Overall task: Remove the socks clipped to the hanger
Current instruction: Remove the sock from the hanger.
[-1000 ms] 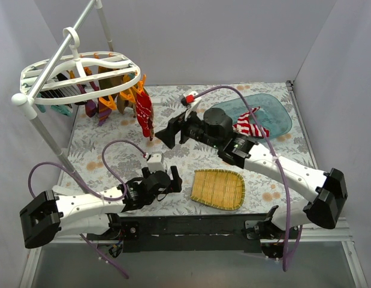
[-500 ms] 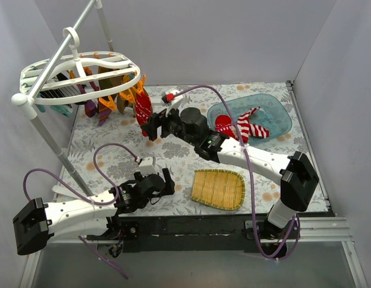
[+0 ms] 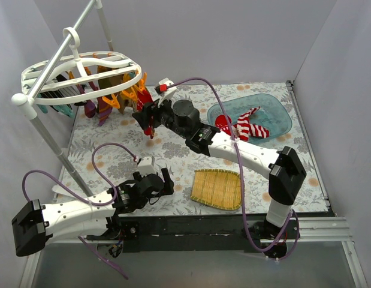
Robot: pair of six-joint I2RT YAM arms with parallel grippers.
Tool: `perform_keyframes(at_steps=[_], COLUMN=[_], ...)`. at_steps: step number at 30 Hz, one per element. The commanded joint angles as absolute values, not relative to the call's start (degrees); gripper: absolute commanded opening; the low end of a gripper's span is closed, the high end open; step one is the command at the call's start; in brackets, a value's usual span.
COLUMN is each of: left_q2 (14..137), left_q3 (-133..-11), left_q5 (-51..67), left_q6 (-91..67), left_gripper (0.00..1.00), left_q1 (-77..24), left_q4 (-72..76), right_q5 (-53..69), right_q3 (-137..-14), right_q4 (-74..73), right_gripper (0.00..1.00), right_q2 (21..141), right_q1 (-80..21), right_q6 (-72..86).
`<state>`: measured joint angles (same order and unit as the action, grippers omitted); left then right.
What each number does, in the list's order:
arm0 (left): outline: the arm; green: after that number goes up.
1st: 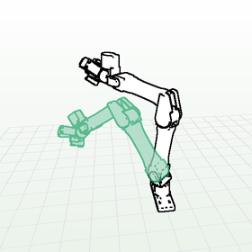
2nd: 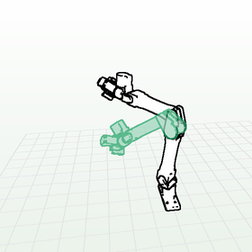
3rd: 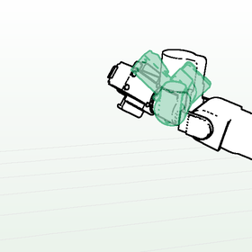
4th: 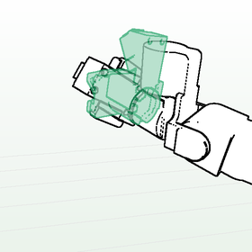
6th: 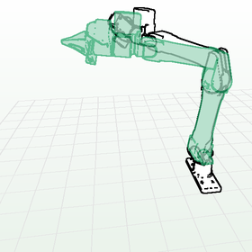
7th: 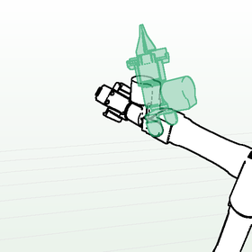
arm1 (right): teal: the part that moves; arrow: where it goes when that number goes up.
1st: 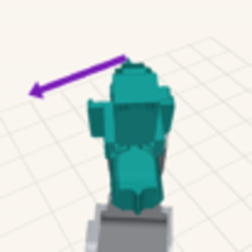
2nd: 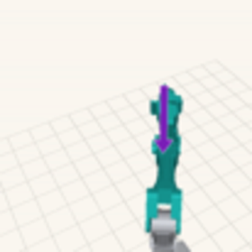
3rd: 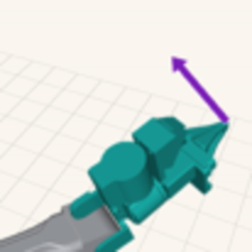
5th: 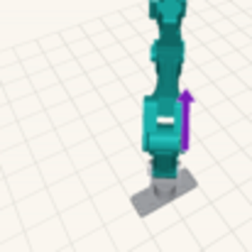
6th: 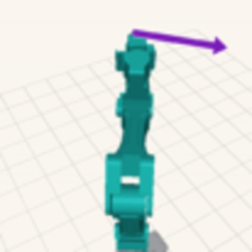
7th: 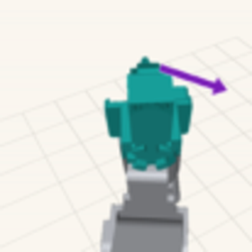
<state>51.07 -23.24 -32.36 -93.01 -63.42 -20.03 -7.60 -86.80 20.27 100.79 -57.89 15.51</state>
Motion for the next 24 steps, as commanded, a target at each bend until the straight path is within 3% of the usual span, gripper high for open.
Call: perform_keyframes(at_steps=[1,5,6,9,10,12,24], left_q2=[48.5,47.1,46.6,45.5,44.5,43.5,36.6], left_q3=[-26.3,-27.6,-28.3,-29.4,-30.0,-30.8,-39.0], left_q5=[-34.2,-35.1,-35.3,-36.0,-36.3,-36.6,-38.3], left_q6=[-93.1,-92.8,-92.7,-92.0,-91.7,-90.4,-84.7], left_gripper=[0.85,0.84,0.84,0.84,0.84,0.83,0.8], left_q1=[-63.6,-63.6,-63.6,-63.7,-63.6,-63.6,-63.6], left_q4=[-21.9,-23.7,-24.4,-25.1,-25.3,-25.4,-27.8], right_q5=[-10.9,-11.2,-11.4,-11.0,-10.6,-9.1,2.2], right_q3=[-88.9,-89.1,-89.3,-89.1,-89.2,-89.3,-91.1], right_q4=[23.2,23.3,22.9,21.4,20.9,18.9,7.3], right_gripper=[0.74,0.51,0.34,0.1,0.06,0.01,0.01], right_q2=[101.0,100.5,100.4,98.8,98.3,96.7,90.2], right_q1=[-57.9,-57.6,-57.5,-57.5,-57.4,-57.3,-56.0], right_q6=[13.9,12.7,11.9,10.1,9.8,9.1,7.3])
